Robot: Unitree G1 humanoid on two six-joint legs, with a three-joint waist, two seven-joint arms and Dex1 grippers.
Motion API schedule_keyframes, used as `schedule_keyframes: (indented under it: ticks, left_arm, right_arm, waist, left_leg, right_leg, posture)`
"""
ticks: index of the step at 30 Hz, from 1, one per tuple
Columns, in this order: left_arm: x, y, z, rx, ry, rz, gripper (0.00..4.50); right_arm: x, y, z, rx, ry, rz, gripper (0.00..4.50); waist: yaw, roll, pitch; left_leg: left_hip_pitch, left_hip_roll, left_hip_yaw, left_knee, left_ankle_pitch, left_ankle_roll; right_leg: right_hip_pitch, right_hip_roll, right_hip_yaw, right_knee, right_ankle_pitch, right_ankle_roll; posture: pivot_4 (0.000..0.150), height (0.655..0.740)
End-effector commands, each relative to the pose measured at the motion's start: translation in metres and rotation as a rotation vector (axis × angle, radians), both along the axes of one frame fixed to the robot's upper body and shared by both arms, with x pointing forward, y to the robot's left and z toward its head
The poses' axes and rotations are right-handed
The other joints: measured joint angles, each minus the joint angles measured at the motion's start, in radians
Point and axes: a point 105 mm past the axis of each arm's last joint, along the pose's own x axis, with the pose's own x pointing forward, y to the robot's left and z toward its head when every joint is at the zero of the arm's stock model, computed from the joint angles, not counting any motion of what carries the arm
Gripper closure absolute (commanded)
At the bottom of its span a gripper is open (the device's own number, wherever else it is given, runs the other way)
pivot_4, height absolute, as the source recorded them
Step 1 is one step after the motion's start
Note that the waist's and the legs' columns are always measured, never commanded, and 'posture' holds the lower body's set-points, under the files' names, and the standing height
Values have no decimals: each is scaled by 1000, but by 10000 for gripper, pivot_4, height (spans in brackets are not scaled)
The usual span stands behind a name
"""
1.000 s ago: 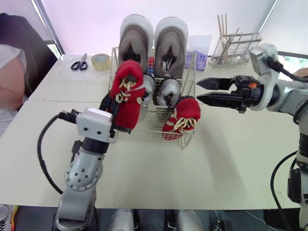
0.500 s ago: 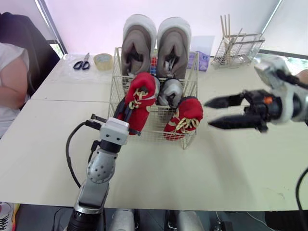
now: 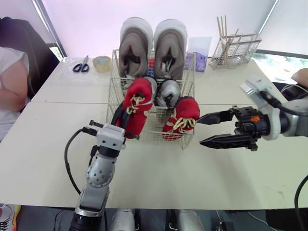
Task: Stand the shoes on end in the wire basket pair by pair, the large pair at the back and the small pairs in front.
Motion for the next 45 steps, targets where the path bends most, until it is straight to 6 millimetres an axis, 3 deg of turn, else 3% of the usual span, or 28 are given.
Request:
schedule_keyframes:
  ticks: [1,4,10,13,17,23,27,34,40,45]
  left_arm:
    - [16,-3,-36,-11,162,-2,44938]
    - [17,-12,-35,-9,153,-31,44938]
    - [20,-14,-56,-67,257,-62,44938]
    - [19,-14,-53,-66,245,-70,44938]
    - [16,-9,-29,-66,148,-34,44938]
    - [-10,-17,28,-18,-66,-37,44938]
    - [-11,-26,36,-8,-115,-24,44938]
    - [-10,-43,32,59,-185,-15,44938]
    - [3,-31,-22,23,-30,69,44938]
    - [9,-21,-46,2,45,99,44938]
  right_arm:
    - [2,0,11,31,-66,-4,0]
    - [4,0,11,35,-68,-8,0]
    - [5,2,16,30,-76,-10,0]
    - [6,4,15,28,-77,-12,0]
    - [7,7,20,45,-78,-11,0]
    - [11,-1,22,37,-67,-43,0]
    - [13,-5,25,55,-33,-53,0]
    - [13,-19,27,3,16,-87,0]
    - [16,-25,33,-14,18,-93,0]
    - [19,-28,32,-20,20,-96,0]
  waist:
    - [1,1,0]
    - [2,1,0]
    - [3,4,-2]
    - [2,7,-4]
    - [1,8,-5]
    - [1,5,-3]
    - [1,5,-3]
    - [1,5,-3]
    - [0,6,-3]
    - [1,8,-5]
  left_leg:
    - [1,0,0,0,0,0]
    - [3,0,0,0,0,0]
    - [4,0,-1,0,0,0]
    - [5,0,-1,0,-1,1]
    - [5,0,-2,-1,-1,2]
    - [3,0,-2,-2,-2,2]
    - [-6,0,-2,-1,-1,3]
    - [-11,0,-2,-1,-2,4]
    - [-10,-1,-2,-1,-3,6]
    - [-9,-1,-2,-1,-3,5]
  right_leg:
    - [1,0,0,0,-1,-1]
    - [3,0,0,0,-4,1]
    - [6,0,0,-3,-4,0]
    - [8,0,-1,-6,-4,0]
    - [9,0,-2,-9,-4,0]
    - [8,0,-2,-10,-3,-1]
    - [1,0,-2,-10,0,0]
    - [-4,1,-3,-10,1,1]
    - [-3,-1,-3,-11,1,1]
    - [-2,-1,-4,-11,1,1]
  posture:
    - [1500,7357]
    - [1500,7357]
    - [1500,7357]
    - [1500,7357]
    - [1500,7357]
    - [1500,7357]
    - [1500,7357]
    - [1500,7357]
    - [1500,7357]
    - [1500,7357]
